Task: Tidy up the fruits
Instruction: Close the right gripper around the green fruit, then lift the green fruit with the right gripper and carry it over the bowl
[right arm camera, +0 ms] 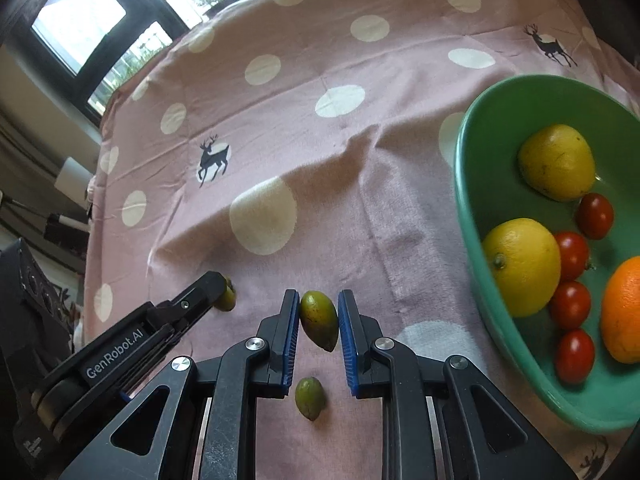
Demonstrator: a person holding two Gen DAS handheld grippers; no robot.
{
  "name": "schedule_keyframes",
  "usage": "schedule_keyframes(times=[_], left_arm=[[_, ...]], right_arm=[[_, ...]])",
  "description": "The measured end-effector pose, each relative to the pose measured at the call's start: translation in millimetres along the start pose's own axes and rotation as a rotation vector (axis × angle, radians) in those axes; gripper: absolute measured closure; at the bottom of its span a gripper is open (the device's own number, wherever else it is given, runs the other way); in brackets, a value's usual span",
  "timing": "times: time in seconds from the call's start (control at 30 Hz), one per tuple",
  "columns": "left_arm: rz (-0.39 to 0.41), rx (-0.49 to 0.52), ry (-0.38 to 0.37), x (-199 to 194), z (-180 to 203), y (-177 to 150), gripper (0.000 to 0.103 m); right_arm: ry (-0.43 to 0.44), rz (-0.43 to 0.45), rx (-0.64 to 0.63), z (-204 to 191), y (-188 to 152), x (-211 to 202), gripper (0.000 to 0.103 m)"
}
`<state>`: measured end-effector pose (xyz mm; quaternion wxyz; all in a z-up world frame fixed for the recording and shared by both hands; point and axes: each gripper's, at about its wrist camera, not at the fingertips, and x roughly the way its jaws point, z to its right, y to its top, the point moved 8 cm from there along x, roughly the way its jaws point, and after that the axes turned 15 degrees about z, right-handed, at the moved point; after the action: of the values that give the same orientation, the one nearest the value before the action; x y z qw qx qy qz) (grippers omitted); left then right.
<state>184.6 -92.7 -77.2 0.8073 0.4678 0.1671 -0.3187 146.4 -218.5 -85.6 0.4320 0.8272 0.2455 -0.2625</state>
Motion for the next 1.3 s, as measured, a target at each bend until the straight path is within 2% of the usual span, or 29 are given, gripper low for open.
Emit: schedule_keyframes(times=[0.2, 0.33, 0.47, 0.73, 0.9, 1.07, 1.3], left_arm=[[0.049, 0.020, -0.052, -24, 15, 3, 0.084], [0.069, 0.024, -0.126, -41, 33, 3, 0.084], [0.092, 0.071, -0.167, -55, 52, 1, 0.084], [0.106, 0.123, -0.333, -79, 96, -8, 0.084], [0.093, 0.141, -0.438, -86, 123, -17, 0.084], [0.067, 0.171, -0.483, -83, 143, -27, 0.084], [-0.001, 0.207, -0.533, -73, 161, -45, 0.084]], right_arm=[[0.025, 0.068, 0.026, 1, 12, -24, 0.082], [0.028, 0.108, 0.040, 4, 18, -37, 0.082], [0.024, 0.152, 0.078, 12, 23, -53, 0.082], [-0.026, 0.261, 0.154, 38, 38, -89, 0.082], [-0.065, 0.319, 0.207, 59, 45, -110, 0.081], [-0.124, 0.361, 0.250, 80, 48, -126, 0.081], [-0.180, 0.355, 0.314, 106, 45, -130, 0.081]])
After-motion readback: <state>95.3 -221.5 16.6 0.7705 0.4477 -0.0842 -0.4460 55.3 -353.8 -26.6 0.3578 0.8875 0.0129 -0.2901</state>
